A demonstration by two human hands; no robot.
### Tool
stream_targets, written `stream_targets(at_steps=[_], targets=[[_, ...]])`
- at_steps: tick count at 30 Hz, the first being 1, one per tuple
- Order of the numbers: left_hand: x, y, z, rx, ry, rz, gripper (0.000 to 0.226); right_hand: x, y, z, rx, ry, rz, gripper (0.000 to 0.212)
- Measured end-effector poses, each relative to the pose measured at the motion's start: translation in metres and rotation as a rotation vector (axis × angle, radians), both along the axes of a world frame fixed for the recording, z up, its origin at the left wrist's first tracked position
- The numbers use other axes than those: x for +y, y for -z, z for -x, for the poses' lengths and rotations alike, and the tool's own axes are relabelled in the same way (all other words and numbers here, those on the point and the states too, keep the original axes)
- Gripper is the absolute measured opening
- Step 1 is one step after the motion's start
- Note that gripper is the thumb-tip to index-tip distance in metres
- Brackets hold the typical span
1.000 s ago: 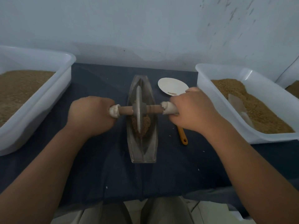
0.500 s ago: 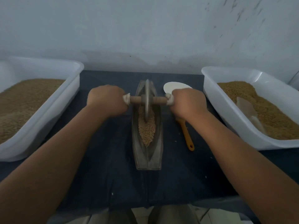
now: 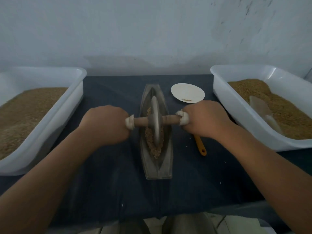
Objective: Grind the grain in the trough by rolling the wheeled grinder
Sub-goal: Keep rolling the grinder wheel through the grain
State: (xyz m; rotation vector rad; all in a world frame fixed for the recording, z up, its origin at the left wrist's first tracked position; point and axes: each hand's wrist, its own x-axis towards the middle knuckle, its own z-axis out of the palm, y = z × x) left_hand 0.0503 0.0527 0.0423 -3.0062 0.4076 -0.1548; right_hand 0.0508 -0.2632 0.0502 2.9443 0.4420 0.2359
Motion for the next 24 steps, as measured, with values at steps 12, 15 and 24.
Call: stream_targets(at_steps=[12, 15, 24], targets=[[-0.005, 0.006, -0.018, -0.116, -0.014, 0.013, 0.033, 0.005, 0.0, -0.021, 0.0, 0.026, -0.114, 0.041], [0.007, 0.01, 0.012, -0.149, 0.063, 0.002, 0.034, -0.007, -0.003, 0.007, 0.073, -0.032, -0.027, 0.037], [-0.019, -0.013, -0.074, -0.054, -0.097, 0.058, 0.03, 0.018, -0.001, -0.059, -0.191, 0.094, -0.157, 0.04]])
